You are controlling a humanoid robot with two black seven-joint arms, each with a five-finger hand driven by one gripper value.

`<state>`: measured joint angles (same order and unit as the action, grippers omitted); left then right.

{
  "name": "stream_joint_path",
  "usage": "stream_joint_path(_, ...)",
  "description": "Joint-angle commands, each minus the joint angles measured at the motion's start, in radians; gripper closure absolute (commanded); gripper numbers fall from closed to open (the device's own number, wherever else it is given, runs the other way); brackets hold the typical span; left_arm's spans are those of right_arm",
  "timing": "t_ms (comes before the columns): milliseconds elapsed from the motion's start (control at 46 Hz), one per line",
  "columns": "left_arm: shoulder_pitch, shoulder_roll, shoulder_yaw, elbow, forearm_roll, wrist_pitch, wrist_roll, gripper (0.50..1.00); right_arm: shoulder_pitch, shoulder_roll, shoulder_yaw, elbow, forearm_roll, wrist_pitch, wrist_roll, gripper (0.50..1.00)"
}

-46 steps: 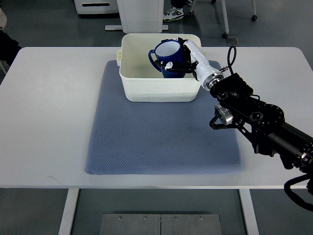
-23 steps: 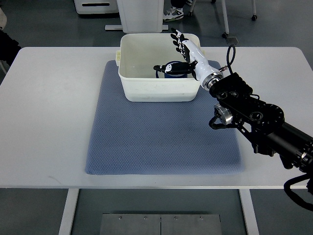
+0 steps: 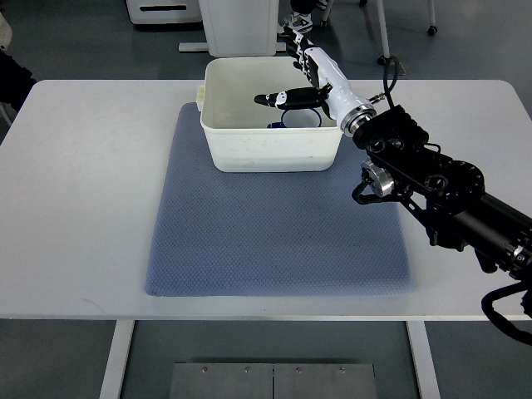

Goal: Place cup in box with right hand

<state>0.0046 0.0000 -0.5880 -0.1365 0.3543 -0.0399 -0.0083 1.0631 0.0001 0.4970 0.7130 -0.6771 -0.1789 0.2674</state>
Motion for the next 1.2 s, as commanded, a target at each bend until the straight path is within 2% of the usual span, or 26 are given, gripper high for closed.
stream_joint_path(0, 0.000, 0.000, 0.001, 0.000, 0.000, 0.000, 0.001, 0.500, 0.011, 0.000, 0.032, 0.000, 0.010, -0.001, -0.007, 0.500)
stream_joint_path(196, 0.000, 0.000, -0.001, 0.000, 0.000, 0.000, -0.001, 0.500, 0.017, -0.002, 0.057, 0.000, 0.024, -0.001, -0.022, 0.502)
stream_joint_path(630, 0.000, 0.000, -0.001, 0.000, 0.000, 0.000, 0.001, 0.500, -0.012, -0.144, 0.106, -0.001, 0.145, -0.001, -0.057, 0.502)
stream_joint_path(826, 0.000, 0.000, -0.001, 0.000, 0.000, 0.000, -0.001, 0.500, -0.075, -0.160, 0.190, -0.001, 0.145, -0.001, -0.114, 0.502)
stream_joint_path(1174, 0.000, 0.000, 0.001, 0.000, 0.000, 0.000, 0.001, 0.500, -0.164, -0.160, 0.342, -0.003, 0.148, -0.001, -0.171, 0.500)
